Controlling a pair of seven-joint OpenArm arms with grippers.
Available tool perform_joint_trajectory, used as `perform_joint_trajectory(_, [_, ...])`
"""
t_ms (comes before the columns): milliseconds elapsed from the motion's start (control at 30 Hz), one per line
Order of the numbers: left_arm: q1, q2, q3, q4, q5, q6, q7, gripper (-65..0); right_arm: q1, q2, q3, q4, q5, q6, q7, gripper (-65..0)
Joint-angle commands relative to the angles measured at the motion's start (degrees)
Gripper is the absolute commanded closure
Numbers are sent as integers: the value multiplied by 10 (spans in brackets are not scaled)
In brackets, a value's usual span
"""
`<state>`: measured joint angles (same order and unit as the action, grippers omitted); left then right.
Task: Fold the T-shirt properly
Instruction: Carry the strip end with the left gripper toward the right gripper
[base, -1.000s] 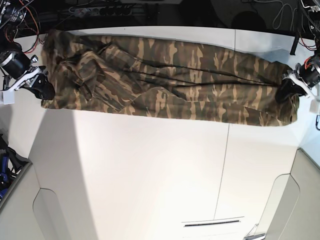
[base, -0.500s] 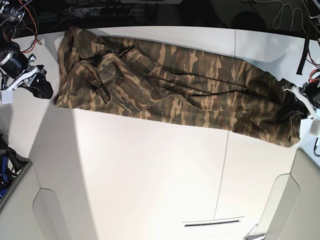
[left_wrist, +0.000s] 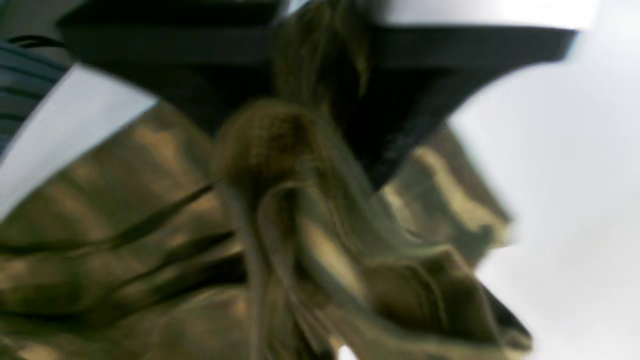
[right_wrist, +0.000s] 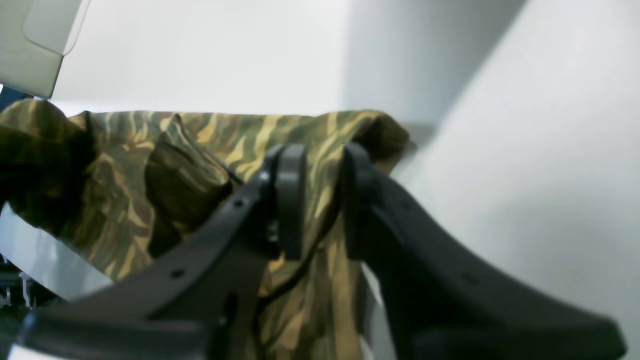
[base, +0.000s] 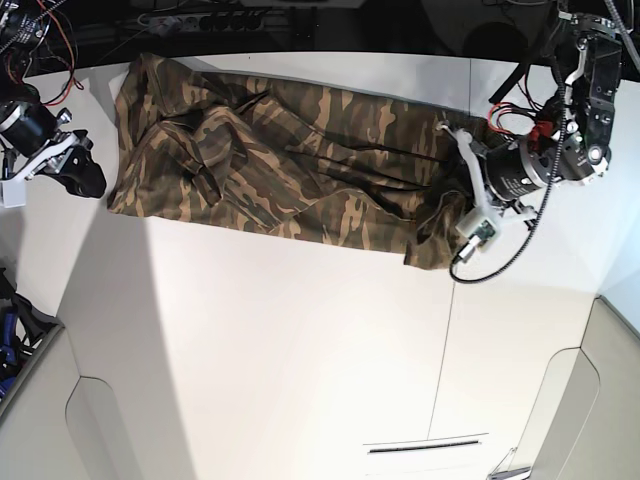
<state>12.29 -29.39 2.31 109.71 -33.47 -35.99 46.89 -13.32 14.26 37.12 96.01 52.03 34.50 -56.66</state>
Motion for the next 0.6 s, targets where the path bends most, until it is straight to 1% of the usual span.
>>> perform_joint_trajectory(0, [-7,1,9,9,-5,0,-13,-276,4,8,4,10,11,2,11,-147])
perform_joint_trajectory(33, [-7,7,20,9,-1,0,-13,-356,4,8,4,10,10,2,10,-178])
perform_joint_trajectory(67, [-7,14,31,9,1,0,-13,-400,4,8,4,10,9,2,10,-227])
perform_joint_trajectory(133, [-7,27,47,9,1,0,-17,-411,4,8,4,10,5,2,4,-339])
perform_joint_trajectory(167, [-7,35,52,9,1,0,-17,-411,4,8,4,10,-1,1,0,-388])
perform_joint_trajectory(200, [-7,44,57,9,0,0,-17,-411,4,8,4,10,-8,0,-3,-421])
perform_joint_trajectory(233, [-7,53,60,9,0,0,-17,-411,3,8,4,10,-16,-2,-6,-437])
perform_joint_trajectory(367, [-7,89,65,9,-5,0,-17,-411,-15,8,4,9,-21,-2,-7,-439])
perform_joint_trajectory(500, [-5,115,65,9,-45,0,-16,-411,-39,7,4,9,-9,-2,-6,-439])
perform_joint_trajectory(567, [-5,121,65,9,-62,0,-16,-410,-46,-2,4,9,-7,-2,-6,-439])
